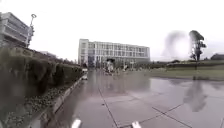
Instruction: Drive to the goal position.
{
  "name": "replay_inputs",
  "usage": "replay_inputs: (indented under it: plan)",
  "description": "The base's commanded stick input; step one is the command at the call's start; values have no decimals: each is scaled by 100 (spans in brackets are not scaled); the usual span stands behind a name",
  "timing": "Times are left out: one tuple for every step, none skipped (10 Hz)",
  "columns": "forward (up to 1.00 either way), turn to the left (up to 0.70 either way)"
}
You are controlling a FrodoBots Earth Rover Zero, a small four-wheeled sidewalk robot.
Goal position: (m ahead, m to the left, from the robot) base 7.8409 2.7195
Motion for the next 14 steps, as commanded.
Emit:
replay_inputs:
  plan:
    - [61, 0]
    - [58, 0]
    - [57, 0]
    - [57, 0]
    - [58, 0]
    - [69, 0]
    - [70, 0]
    - [70, 0]
    - [70, 0]
    - [70, 0]
    - [70, 0]
    - [70, 0]
    - [70, 1]
    - [70, 5]
